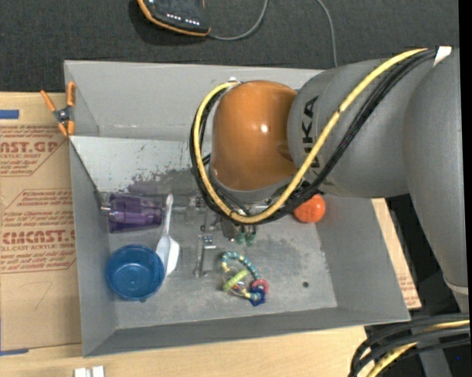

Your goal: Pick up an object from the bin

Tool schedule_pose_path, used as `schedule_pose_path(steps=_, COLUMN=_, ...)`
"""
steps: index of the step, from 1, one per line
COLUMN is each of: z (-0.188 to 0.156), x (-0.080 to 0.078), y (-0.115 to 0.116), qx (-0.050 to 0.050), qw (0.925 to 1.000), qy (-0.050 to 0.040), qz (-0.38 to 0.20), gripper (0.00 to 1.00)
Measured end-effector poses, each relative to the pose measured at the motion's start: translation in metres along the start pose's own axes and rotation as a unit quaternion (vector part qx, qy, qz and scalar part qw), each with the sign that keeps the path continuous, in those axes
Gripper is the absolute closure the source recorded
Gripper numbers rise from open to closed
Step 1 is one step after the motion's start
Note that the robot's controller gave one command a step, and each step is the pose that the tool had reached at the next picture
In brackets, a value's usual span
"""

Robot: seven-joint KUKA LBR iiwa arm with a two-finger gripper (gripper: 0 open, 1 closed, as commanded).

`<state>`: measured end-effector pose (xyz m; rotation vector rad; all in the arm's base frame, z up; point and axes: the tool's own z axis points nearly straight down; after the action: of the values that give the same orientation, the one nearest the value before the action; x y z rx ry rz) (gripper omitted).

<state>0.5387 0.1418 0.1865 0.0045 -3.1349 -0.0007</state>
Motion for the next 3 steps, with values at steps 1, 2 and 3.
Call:
schedule_pose_path(steps=1, z=-0.005, x=-0.002, y=-0.001, qx=-0.001, qw=1.0, qy=-0.0039, qz=0.001, gripper=0.0)
schedule_pose_path(steps=2, z=0.118, x=-0.003, y=0.075, qx=-0.001, qw=0.9996, qy=-0.0014, qz=-0.027, gripper=0.0)
schedule_pose_path(steps=3, z=0.031, x=0.006, y=0.073, qx=-0.002, qw=0.9994, qy=-0.0059, qz=-0.033, gripper=0.0)
